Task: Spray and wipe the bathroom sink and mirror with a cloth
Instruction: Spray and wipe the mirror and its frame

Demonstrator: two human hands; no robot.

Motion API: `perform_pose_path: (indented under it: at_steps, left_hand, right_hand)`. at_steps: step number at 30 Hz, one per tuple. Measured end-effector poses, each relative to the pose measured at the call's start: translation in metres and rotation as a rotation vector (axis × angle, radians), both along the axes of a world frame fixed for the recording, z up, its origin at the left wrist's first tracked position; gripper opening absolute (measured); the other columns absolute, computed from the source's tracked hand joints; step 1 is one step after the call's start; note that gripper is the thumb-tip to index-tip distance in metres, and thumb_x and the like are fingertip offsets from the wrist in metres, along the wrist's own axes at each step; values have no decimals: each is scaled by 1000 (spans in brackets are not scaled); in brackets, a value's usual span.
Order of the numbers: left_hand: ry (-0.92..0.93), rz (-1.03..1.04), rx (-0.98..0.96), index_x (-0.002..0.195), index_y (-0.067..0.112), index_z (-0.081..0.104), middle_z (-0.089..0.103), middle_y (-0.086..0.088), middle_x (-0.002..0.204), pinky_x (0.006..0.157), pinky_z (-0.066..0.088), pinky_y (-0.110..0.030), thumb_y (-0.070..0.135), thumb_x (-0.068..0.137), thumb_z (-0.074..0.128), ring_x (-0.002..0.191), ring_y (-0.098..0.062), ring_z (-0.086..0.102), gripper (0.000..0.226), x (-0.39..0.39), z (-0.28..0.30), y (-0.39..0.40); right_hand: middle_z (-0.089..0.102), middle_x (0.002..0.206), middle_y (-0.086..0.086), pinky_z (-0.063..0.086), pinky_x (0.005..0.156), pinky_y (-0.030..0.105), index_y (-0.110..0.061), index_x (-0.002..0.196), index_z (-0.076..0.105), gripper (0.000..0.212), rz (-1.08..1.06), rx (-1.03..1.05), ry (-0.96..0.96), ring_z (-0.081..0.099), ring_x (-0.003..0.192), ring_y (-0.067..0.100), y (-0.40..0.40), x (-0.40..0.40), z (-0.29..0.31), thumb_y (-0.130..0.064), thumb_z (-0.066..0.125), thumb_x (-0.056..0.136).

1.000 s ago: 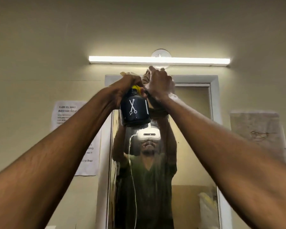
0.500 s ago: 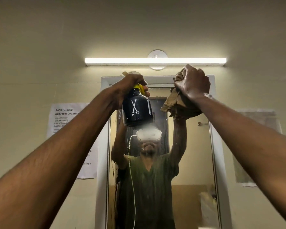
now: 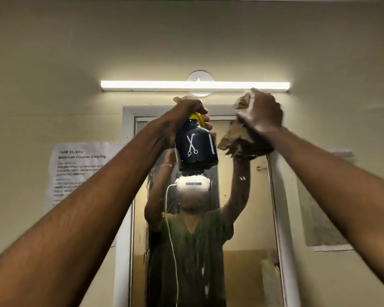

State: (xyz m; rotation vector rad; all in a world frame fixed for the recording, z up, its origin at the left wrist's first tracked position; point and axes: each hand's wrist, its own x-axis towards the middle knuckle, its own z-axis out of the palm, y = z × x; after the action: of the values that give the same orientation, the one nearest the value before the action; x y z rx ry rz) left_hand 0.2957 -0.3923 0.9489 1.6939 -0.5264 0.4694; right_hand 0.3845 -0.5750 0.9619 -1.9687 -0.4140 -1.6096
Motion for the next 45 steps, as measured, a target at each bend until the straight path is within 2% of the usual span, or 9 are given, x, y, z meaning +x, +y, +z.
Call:
perform_pose_path:
  at_steps: [6, 11, 14, 18, 23, 30, 36, 40, 45]
  left_hand:
    - [63, -72, -10, 102, 7, 52, 60, -5, 81, 92, 50, -34, 20, 86, 54, 75, -19, 62, 20, 3, 3, 13]
    - [71, 2, -48, 104, 6, 50, 59, -5, 79, 75, 55, -28, 17, 88, 52, 70, -18, 63, 20, -7, -3, 40]
    - [83, -6, -65, 103, 6, 51, 61, -6, 81, 89, 54, -34, 18, 89, 52, 76, -21, 65, 19, -15, -5, 49]
    - [35, 75, -47, 98, 8, 55, 64, -5, 81, 70, 58, -28, 18, 89, 53, 69, -18, 68, 14, -22, -5, 58]
    - [82, 74, -43, 107, 7, 53, 62, -10, 96, 82, 55, -32, 20, 90, 53, 91, -25, 66, 22, -20, -8, 66]
    - [122, 70, -72, 109, 7, 52, 61, -13, 108, 102, 47, -48, 19, 85, 56, 109, -30, 63, 27, -16, -11, 76]
    - [104, 89, -104, 98, 8, 56, 63, -10, 97, 81, 55, -32, 17, 88, 53, 97, -26, 63, 13, -31, -6, 84]
    - [96, 131, -138, 88, 9, 55, 61, -4, 74, 61, 57, -24, 15, 90, 51, 62, -17, 64, 7, -40, -10, 93]
    - [60, 215, -135, 90, 9, 54, 61, -4, 75, 55, 55, -20, 11, 90, 50, 61, -14, 65, 5, -45, -18, 119]
  right_hand:
    - [65, 103, 13, 37, 68, 30, -12, 98, 57, 31, -21, 167, -9, 59, 94, 32, -28, 0, 5, -29, 74, 79]
    - [62, 110, 14, 49, 77, 37, -13, 112, 53, 44, -14, 76, -57, 58, 100, 29, 33, -3, 2, -37, 71, 81]
    - [58, 114, 14, 48, 79, 38, -15, 117, 50, 48, 24, -4, -46, 57, 102, 29, 75, -10, 1, -39, 69, 81]
    - [61, 112, 13, 50, 82, 40, -16, 116, 52, 46, 95, -117, -26, 59, 102, 31, 102, -17, 5, -36, 71, 80]
    - [65, 106, 10, 40, 71, 29, -14, 108, 57, 37, 81, -13, -35, 61, 97, 29, 53, -13, 2, -32, 72, 80]
    - [63, 111, 17, 48, 80, 39, -12, 113, 56, 44, 2, 58, -48, 58, 103, 35, 44, -10, -3, -33, 73, 79]
    - [57, 112, 17, 49, 79, 39, -16, 115, 51, 45, 26, -48, -68, 58, 100, 33, 98, -18, 4, -39, 69, 81]
    - [57, 115, 15, 53, 83, 41, -16, 120, 48, 47, 78, -112, -67, 58, 100, 31, 136, -27, 8, -38, 67, 83]
    - [51, 128, 16, 45, 85, 34, -17, 131, 46, 40, 120, -213, -117, 56, 108, 29, 183, -31, 1, -33, 50, 95]
